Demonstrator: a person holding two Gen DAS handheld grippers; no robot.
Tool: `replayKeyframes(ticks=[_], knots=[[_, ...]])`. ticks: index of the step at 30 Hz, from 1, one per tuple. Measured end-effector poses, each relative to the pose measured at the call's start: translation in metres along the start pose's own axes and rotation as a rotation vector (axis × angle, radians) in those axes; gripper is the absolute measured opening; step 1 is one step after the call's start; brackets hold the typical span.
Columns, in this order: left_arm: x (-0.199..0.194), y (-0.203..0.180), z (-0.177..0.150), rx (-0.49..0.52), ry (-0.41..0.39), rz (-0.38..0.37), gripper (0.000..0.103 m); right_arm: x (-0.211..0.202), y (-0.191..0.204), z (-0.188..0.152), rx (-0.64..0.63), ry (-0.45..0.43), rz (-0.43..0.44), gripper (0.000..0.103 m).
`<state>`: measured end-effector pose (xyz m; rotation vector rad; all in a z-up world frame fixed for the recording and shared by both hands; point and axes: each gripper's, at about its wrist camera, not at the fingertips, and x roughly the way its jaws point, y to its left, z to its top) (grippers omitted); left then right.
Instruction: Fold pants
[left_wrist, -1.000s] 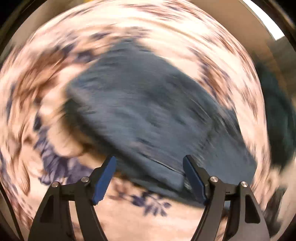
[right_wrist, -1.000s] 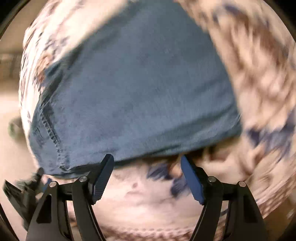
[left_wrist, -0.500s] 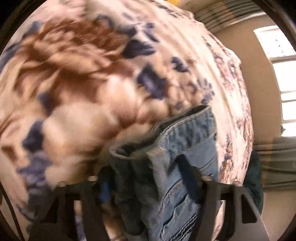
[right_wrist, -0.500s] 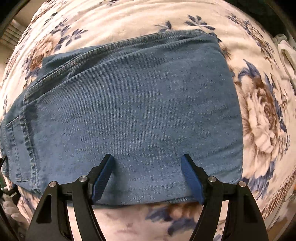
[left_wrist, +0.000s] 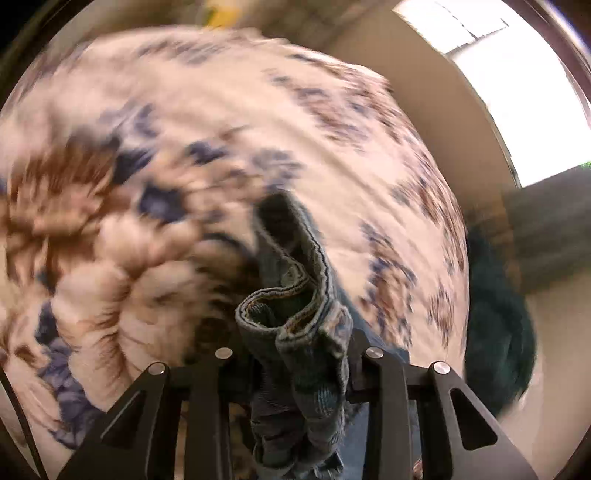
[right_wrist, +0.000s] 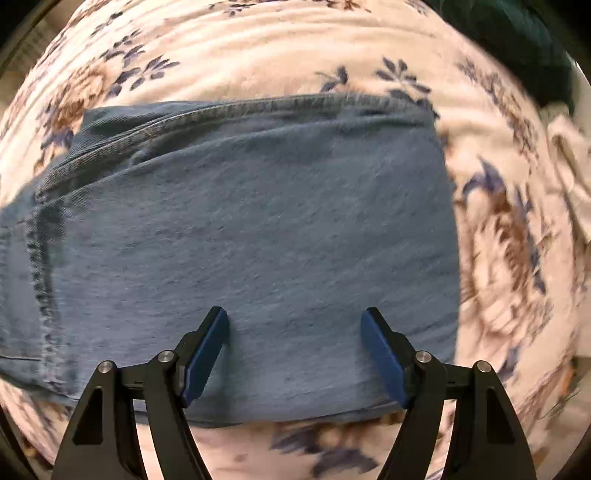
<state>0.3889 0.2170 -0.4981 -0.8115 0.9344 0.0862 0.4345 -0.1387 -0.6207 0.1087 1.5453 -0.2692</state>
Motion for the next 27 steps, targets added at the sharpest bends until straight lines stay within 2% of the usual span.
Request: replayKeyframes(ticks=[4, 5, 8, 13, 16, 21, 24, 27], knots=[[-0.012, -0.060, -0.020, 0.177, 0.017, -0.051, 0.028, -0.006, -0.004, 0.006, -0.035, -0.017, -0.015, 0.077], [-0.002, -0.076, -0.016, 0.195, 0.020, -0.055, 0.028, -0.007, -0.004, 0.010, -0.038, -0.021, -0.011, 0.077], [0.004, -0.112, -0.030, 0.264, 0.051, -0.099, 0.028, -0.014, -0.015, 0.023, -0.042, -0.023, 0.011, 0.077], [0.010, -0.155, -0.064, 0.351, 0.103, -0.157, 0.028, -0.021, -0.047, 0.015, 0.010, -0.038, 0.060, 0.077], [0.018, -0.189, -0.093, 0.410, 0.147, -0.185, 0.028, -0.028, -0.083, 0.014, 0.077, -0.046, 0.077, 0.077], [0.050, -0.249, -0.159, 0.527, 0.259, -0.241, 0.028, -0.027, -0.170, 0.000, 0.241, -0.024, 0.078, 0.077], [0.094, -0.277, -0.215, 0.640, 0.349, -0.205, 0.028, -0.017, -0.226, -0.015, 0.331, 0.000, 0.046, 0.077], [0.144, -0.283, -0.269, 0.748, 0.461, -0.121, 0.028, -0.004, -0.272, -0.027, 0.400, 0.028, 0.010, 0.077]])
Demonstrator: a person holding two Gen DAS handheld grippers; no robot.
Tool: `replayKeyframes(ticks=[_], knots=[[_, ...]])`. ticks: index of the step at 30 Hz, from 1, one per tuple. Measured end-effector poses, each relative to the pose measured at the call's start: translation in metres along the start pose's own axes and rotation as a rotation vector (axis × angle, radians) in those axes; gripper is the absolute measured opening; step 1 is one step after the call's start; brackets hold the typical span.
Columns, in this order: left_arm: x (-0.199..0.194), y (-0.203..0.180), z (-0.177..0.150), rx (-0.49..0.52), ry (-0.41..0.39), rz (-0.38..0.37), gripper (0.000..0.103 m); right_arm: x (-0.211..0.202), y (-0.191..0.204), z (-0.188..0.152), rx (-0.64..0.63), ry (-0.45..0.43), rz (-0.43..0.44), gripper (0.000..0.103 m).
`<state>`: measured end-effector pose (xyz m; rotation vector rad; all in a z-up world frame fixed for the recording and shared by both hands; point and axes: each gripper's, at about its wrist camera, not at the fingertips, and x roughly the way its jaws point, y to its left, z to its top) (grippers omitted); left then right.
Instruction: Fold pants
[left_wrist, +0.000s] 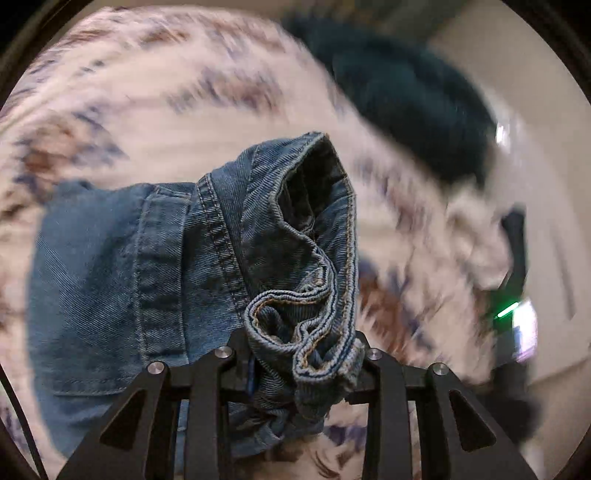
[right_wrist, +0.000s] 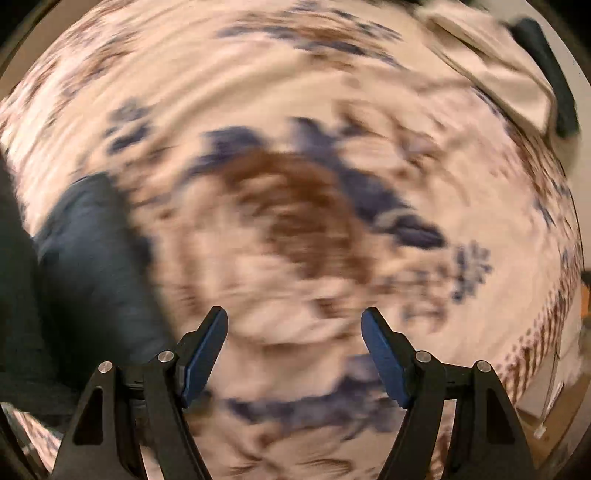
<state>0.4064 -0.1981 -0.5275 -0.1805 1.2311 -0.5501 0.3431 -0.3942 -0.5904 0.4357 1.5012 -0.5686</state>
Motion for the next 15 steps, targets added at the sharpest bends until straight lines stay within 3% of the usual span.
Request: replayKeyframes(ticks=[1, 4, 9, 12, 13, 14, 15], knots=[[0.021, -0.006, -0.006, 0.032, 0.045, 0.029, 0.028, 0.005, -0.014, 0.003, 0.015, 0.003, -0.024, 0.077], [0.034, -0.015, -0.012, 0.100, 0.064, 0.074, 0.028, 0.017, -0.038, 0.007, 0.023, 0.016, -0.072, 0.077], [0.024, -0.020, -0.009, 0.085, 0.086, 0.085, 0.032, 0.024, -0.049, 0.012, -0.024, -0.001, -0.080, 0.077], [0.026, -0.028, -0.004, 0.077, 0.142, 0.097, 0.052, 0.025, -0.050, 0.010, -0.032, -0.004, -0.046, 0.077], [0.023, -0.032, -0.004, 0.074, 0.160, 0.080, 0.074, 0.023, -0.046, 0.007, -0.032, -0.006, -0.037, 0.077], [0.018, -0.034, -0.005, 0.075, 0.158, 0.057, 0.087, 0.019, -0.045, 0.007, -0.033, -0.008, -0.023, 0.077], [0.009, -0.037, -0.005, 0.081, 0.143, 0.042, 0.088, 0.017, -0.044, 0.006, -0.035, -0.009, -0.009, 0.077]])
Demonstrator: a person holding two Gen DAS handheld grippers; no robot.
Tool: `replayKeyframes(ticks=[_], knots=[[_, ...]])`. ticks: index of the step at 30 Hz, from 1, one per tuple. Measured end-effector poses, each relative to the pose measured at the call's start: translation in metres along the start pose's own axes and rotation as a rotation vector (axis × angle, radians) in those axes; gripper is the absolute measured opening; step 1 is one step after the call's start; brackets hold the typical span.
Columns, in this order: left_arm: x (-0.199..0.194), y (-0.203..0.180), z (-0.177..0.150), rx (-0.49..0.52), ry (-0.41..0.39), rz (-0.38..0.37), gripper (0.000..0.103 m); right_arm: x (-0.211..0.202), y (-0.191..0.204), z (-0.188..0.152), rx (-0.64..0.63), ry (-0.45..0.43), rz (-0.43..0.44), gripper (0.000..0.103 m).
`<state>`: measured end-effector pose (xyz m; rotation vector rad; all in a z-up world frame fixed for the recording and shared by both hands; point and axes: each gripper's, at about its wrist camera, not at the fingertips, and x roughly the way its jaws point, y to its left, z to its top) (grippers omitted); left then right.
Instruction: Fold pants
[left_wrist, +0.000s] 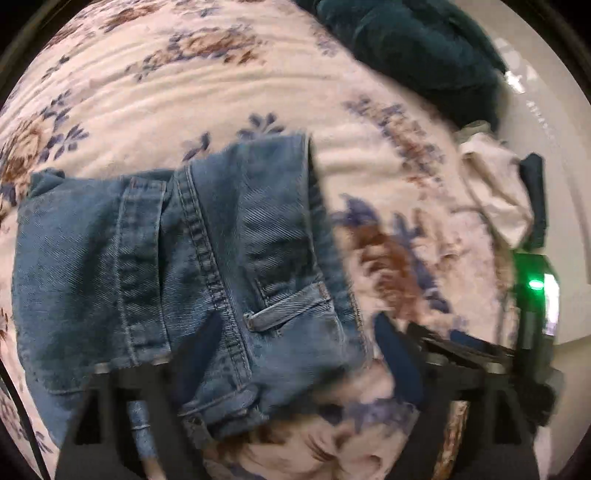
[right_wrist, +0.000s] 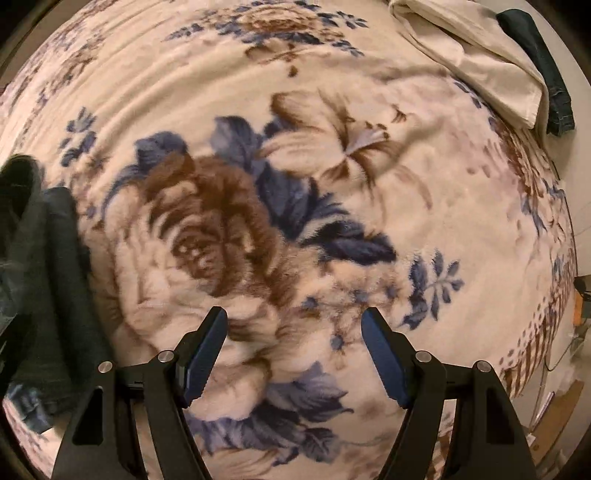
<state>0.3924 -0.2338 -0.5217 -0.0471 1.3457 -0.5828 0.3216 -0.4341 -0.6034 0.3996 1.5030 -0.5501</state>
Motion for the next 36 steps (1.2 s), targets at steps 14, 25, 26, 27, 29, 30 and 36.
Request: replayKeyframes(ticks=[14, 25, 26, 27, 29, 30, 36], knots=[[-0.095, 0.147, -0.024, -0.317, -0.135, 0.344, 0.089, -0.050, 0.053, 0.014, -0.045, 0.005, 0.454, 0.077], [-0.083, 0.209, -0.040, -0.459, -0.094, 0.372, 0.089, -0.002, 0.134, 0.042, -0.252, 0.088, 0.498, 0.029], [-0.083, 0.208, -0.039, -0.458, -0.093, 0.369, 0.089, -0.014, 0.136, 0.036, -0.291, 0.044, 0.458, 0.015], [-0.082, 0.206, -0.037, -0.456, -0.093, 0.366, 0.089, -0.028, 0.135, 0.030, -0.315, 0.003, 0.446, 0.013], [-0.084, 0.203, -0.031, -0.453, -0.095, 0.351, 0.089, -0.052, 0.124, 0.025, -0.303, -0.065, 0.433, 0.013], [-0.086, 0.201, -0.027, -0.451, -0.103, 0.344, 0.089, -0.061, 0.114, 0.025, -0.277, -0.083, 0.431, 0.013], [-0.093, 0.200, 0.006, -0.459, -0.142, 0.255, 0.088, -0.033, 0.065, 0.044, -0.130, -0.005, 0.366, 0.013]])
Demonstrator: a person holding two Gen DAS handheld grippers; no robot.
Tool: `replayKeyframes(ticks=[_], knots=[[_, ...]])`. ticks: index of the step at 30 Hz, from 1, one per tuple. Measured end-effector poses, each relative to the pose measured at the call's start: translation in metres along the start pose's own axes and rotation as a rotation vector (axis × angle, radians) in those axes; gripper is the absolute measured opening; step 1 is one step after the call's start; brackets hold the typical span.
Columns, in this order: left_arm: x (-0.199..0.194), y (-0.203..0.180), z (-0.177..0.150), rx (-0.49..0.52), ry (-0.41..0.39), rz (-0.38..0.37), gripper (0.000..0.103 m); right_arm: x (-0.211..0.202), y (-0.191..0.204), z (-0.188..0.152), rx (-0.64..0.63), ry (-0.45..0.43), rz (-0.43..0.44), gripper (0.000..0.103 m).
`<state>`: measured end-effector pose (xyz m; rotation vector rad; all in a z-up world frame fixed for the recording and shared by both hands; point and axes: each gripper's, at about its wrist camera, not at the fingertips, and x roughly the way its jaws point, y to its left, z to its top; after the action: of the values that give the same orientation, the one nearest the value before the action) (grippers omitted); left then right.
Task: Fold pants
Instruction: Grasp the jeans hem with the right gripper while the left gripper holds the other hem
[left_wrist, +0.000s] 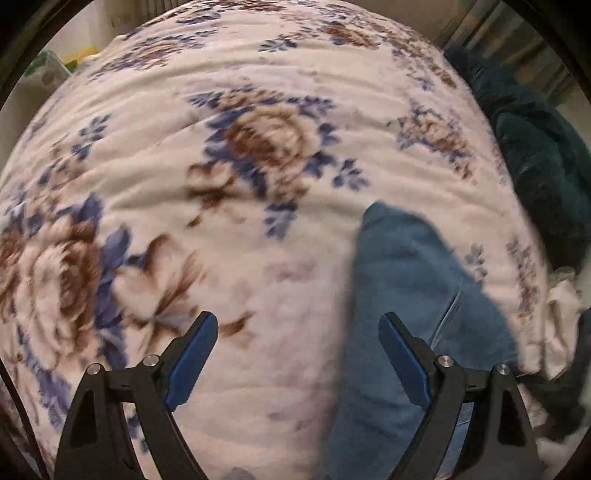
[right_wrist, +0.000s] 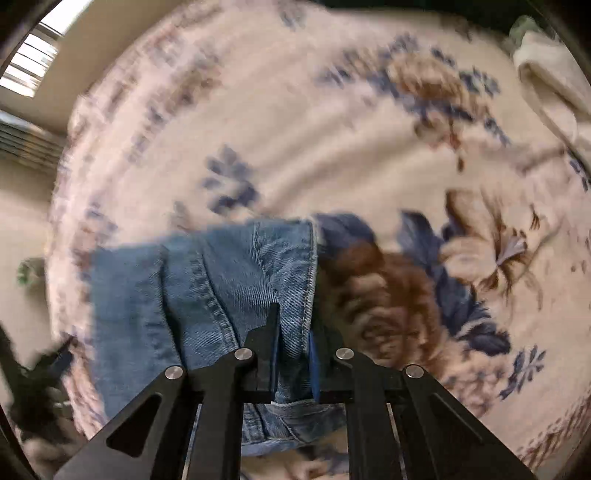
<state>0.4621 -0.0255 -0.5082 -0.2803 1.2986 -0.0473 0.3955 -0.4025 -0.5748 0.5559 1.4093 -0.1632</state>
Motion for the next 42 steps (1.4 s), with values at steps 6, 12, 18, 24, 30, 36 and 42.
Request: replayKeyframes(ticks=[6, 12, 18, 24, 30, 36, 42], knots=[[0.058, -0.019, 0.062, -0.042, 0.165, -0.154, 0.088, 0.044, 0.015, 0.012, -0.033, 0.124, -0.027, 0.032], [0.119, -0.051, 0.089, 0.085, 0.321, -0.193, 0.065, 0.032, 0.002, 0.004, 0.051, 0.122, 0.019, 0.063], [0.130, -0.058, 0.091, 0.207, 0.301, -0.162, 0.021, 0.047, -0.014, -0.014, 0.085, 0.152, 0.033, 0.063], [0.135, -0.014, 0.101, -0.080, 0.347, -0.357, 0.026, 0.057, -0.009, -0.009, 0.091, 0.171, 0.031, 0.063], [0.051, -0.006, 0.067, -0.011, 0.199, -0.379, 0.065, 0.024, -0.031, -0.020, 0.213, 0.149, 0.137, 0.066], [0.035, -0.001, -0.026, 0.036, 0.289, -0.358, 0.068, 0.029, -0.048, -0.060, 0.330, 0.215, 0.260, 0.069], [0.054, -0.001, -0.074, 0.016, 0.332, -0.323, 0.068, 0.083, -0.062, -0.089, 0.543, 0.321, 0.422, 0.069]])
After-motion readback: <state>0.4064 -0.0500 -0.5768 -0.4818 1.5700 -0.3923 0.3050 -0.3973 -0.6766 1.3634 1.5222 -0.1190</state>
